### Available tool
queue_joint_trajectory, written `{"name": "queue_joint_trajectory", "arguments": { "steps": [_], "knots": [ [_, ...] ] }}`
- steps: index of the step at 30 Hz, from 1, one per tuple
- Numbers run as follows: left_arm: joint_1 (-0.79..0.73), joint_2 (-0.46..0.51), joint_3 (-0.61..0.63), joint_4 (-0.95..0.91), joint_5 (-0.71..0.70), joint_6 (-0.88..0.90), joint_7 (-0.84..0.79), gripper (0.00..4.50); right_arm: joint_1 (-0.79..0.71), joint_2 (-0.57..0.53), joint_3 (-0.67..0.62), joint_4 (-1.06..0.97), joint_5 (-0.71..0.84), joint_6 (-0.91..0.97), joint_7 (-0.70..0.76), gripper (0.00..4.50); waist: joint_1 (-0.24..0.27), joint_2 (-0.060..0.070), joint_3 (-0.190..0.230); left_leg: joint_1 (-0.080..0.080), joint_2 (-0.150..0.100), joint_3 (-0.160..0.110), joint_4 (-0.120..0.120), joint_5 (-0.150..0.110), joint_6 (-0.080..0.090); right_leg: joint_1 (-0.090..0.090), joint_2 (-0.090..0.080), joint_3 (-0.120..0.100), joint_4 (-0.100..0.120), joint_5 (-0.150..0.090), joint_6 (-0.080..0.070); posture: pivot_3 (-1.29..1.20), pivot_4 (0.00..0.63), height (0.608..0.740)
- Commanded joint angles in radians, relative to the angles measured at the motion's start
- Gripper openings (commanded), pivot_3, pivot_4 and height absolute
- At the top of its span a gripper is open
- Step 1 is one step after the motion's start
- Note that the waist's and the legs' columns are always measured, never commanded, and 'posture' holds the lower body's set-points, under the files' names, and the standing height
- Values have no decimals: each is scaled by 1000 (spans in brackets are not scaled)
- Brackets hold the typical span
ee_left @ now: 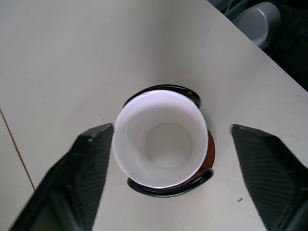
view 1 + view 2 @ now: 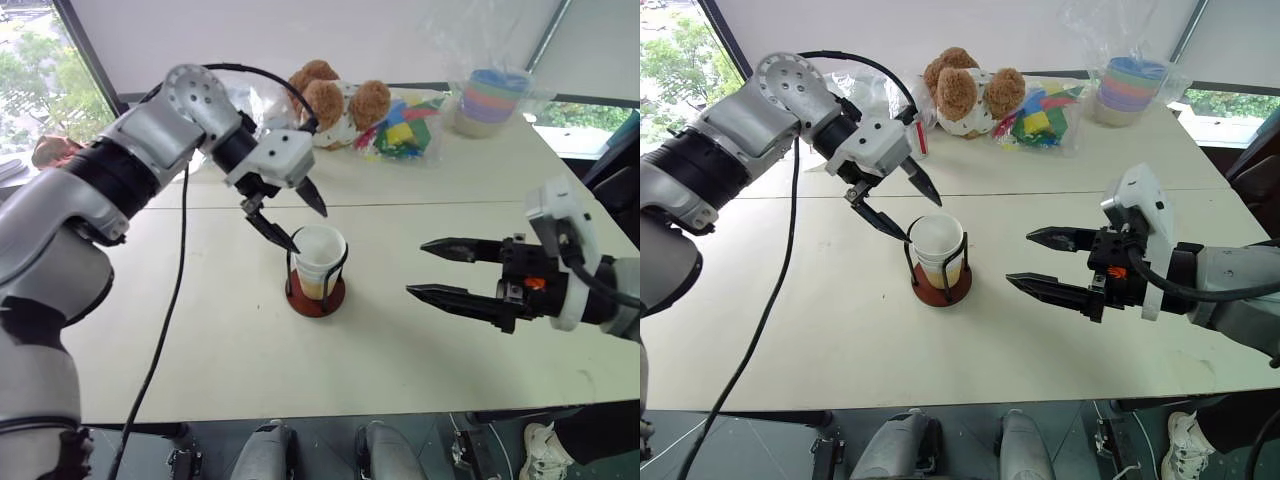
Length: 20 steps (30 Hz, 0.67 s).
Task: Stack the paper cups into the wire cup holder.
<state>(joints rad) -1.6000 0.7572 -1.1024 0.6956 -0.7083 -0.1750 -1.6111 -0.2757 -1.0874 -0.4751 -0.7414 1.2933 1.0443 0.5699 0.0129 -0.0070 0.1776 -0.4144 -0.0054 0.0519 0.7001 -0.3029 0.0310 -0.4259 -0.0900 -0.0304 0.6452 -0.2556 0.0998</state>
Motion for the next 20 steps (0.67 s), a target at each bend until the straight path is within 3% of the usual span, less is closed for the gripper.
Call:
{"name": "queue_joint_trajectory", "arguments": {
  "steps": [1,5,8,12,14,20],
  "knots": [
    [-48,-19,120,80,-7,43,-3,3826,8,-3,-4,12,-12,-36,-8,3306,0,0,0,0,0,0,0,0,0,0,0,0,0,0,0,0,150,740],
    [4,-29,335,226,49,152,-3,3826,103,20,-4,60,-137,-73,1,3306,-1,0,0,0,0,0,0,0,0,0,1,0,0,0,0,0,150,740],
    [165,38,471,176,93,251,56,3826,161,68,0,98,-204,-125,9,3306,-11,1,-1,1,1,1,-1,-1,1,0,2,1,1,0,1,0,150,740],
    [490,133,654,-80,85,414,221,3826,190,112,59,146,-308,-180,16,3306,-29,1,-1,4,2,0,-3,-1,1,1,2,2,2,-1,1,0,150,740],
    [744,177,780,-277,61,481,392,3826,206,137,110,190,-400,-227,9,3306,-30,1,-1,4,3,0,-3,-1,1,1,2,2,2,-1,1,0,150,740],
    [1185,75,1104,-625,57,574,844,3826,190,241,196,322,-580,-353,-14,3306,-6,-2,-1,2,0,-2,-1,1,-2,2,-6,2,1,0,1,0,150,740]
  ]
}}
